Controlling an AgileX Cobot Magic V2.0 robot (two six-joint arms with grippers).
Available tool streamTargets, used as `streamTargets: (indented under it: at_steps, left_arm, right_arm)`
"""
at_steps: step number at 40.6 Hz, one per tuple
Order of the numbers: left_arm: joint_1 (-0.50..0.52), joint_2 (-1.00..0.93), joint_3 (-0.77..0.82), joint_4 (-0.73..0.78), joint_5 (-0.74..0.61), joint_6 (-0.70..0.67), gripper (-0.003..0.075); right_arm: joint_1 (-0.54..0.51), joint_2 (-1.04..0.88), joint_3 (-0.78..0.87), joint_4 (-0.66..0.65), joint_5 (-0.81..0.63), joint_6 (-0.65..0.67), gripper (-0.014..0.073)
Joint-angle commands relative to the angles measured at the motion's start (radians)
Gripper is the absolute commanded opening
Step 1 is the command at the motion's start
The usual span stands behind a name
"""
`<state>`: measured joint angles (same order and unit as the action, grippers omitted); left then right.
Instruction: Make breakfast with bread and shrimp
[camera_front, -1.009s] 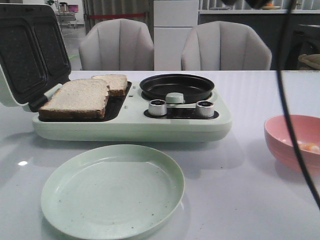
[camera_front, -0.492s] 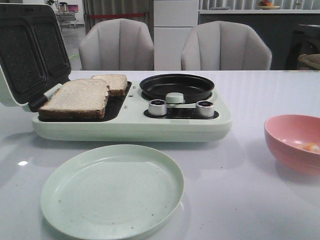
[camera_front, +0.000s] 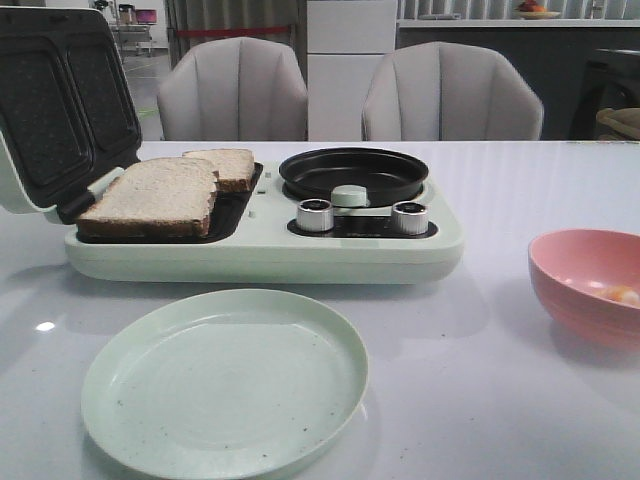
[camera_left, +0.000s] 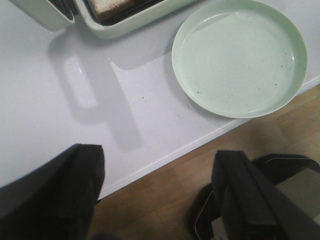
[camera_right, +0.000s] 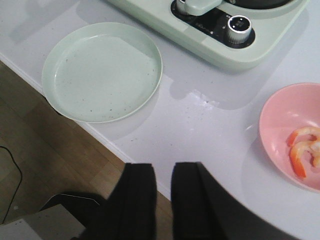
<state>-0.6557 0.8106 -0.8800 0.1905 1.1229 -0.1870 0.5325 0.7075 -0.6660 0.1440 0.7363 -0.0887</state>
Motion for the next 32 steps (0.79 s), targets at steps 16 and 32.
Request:
streamTargets:
  at_steps: [16,32]
  left_arm:
    - [0.414,0.332,-0.152,-0.034,-0.066,0.082,0.0298]
    - [0.841,0.366,-0.158,-0.340,-0.362,0.322,0.0098]
  right_arm:
    - [0.001,-0.004,-0.026,0.001,-0.070,-0.003,0.0241]
    - [0.001,-0.004,-0.026,0.001,-0.070,-0.003,0.0241]
